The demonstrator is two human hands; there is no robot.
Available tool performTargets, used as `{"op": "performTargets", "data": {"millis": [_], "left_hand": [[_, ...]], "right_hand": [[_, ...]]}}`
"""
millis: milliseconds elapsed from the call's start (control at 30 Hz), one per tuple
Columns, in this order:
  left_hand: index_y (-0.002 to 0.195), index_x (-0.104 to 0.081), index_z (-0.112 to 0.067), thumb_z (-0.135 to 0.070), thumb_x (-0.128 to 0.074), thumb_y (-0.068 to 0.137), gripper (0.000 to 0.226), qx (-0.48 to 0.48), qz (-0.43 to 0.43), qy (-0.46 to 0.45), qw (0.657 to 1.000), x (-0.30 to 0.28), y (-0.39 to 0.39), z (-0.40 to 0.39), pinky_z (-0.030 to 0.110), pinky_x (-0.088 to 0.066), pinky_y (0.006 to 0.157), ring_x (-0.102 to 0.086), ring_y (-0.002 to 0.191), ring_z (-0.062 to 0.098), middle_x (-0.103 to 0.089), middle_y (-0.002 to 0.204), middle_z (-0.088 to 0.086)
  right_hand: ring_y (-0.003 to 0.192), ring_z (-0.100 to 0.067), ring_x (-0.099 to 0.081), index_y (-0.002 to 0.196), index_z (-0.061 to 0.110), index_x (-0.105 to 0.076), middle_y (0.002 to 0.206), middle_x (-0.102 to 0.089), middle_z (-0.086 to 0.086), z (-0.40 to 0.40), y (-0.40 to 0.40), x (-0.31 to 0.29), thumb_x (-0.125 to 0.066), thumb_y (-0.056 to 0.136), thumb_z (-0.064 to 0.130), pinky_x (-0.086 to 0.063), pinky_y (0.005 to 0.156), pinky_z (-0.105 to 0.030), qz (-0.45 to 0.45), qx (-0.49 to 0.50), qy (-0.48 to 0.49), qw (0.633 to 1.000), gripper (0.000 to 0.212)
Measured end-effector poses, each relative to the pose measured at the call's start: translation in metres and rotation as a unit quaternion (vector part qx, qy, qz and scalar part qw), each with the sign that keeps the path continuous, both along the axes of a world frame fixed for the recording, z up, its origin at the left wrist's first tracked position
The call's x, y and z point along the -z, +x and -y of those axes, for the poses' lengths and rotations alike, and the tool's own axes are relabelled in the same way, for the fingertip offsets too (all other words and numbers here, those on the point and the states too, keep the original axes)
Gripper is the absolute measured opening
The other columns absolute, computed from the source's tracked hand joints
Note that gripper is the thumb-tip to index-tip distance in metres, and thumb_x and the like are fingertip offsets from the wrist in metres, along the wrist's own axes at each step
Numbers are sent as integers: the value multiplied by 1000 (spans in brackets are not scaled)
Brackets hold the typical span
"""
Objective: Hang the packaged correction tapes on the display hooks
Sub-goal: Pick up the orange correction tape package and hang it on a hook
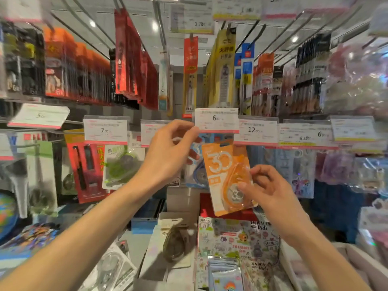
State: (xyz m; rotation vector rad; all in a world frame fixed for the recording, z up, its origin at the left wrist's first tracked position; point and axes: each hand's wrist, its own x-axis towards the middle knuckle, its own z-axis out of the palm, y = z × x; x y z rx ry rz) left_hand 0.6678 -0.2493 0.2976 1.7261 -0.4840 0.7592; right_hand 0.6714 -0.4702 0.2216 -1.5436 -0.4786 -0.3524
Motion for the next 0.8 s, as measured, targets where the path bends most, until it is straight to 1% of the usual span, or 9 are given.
{"op": "performTargets", "data": {"millis": [100, 233, 367, 500, 633, 700, 800], "left_hand": [[104, -68, -18, -30, -60, 98, 15, -29, 35, 10, 999, -5, 0, -2, 27, -54, 53, -69, 59, 17, -72, 84, -1], [104, -69, -16, -30, -60, 98, 18, -21, 47, 4, 999, -7, 0, -3, 28, -53, 53, -67, 58, 15, -72, 81, 1], [105, -69, -15, -30, -59, 99, 19, -17, 49, -2, 999, -8, 0, -3, 26, -52, 53, -65, 56, 13, -70, 78, -1], [106, -69, -15, -31, -59, 99, 20, -13, 49, 6, 999, -8, 1, -6, 31, -53, 56, -66, 57, 15, -72, 80, 2], [106, -69, -18, -32, -59, 99, 19, -19, 56, 23, 998, -6, 3, -9, 28, -53, 55, -67, 59, 12, -74, 85, 5], [105, -68, -19, -31, -59, 99, 17, -22, 55, 28, 998, -4, 4, -10, 27, -53, 55, -67, 59, 12, -74, 85, 5], [102, -68, -19, -28, -59, 99, 14, -16, 49, 21, 998, 1, 5, -12, 30, -53, 55, -66, 59, 14, -74, 83, 6]], "right_hand": [[91, -13, -75, 112, 13, -54, 106, -77, -2, -2, 0, -4, -70, 90, 11, -56, 69, -17, 7, 6, 5, 1000, 28], [93, -11, -75, 113, 12, -53, 107, -76, -2, -11, 3, -10, -70, 90, 9, -56, 70, -17, 16, -5, 19, 1000, 29], [90, -9, -75, 114, 11, -52, 105, -76, -1, -21, 5, -15, -68, 91, 8, -55, 67, -16, 20, -19, 33, 999, 29], [89, -9, -75, 113, 13, -52, 103, -77, 2, -27, 8, -16, -69, 91, 9, -56, 65, -18, 25, -24, 35, 999, 28], [88, -8, -75, 113, 14, -52, 100, -77, 6, -32, 10, -14, -69, 91, 10, -56, 61, -18, 26, -23, 29, 999, 28], [89, -8, -75, 113, 14, -53, 101, -77, 6, -34, 12, -12, -69, 91, 10, -56, 62, -17, 21, -24, 32, 999, 28], [90, -8, -75, 113, 15, -53, 101, -77, 7, -36, 15, -9, -70, 90, 11, -57, 64, -18, 19, -21, 34, 999, 29]]}}
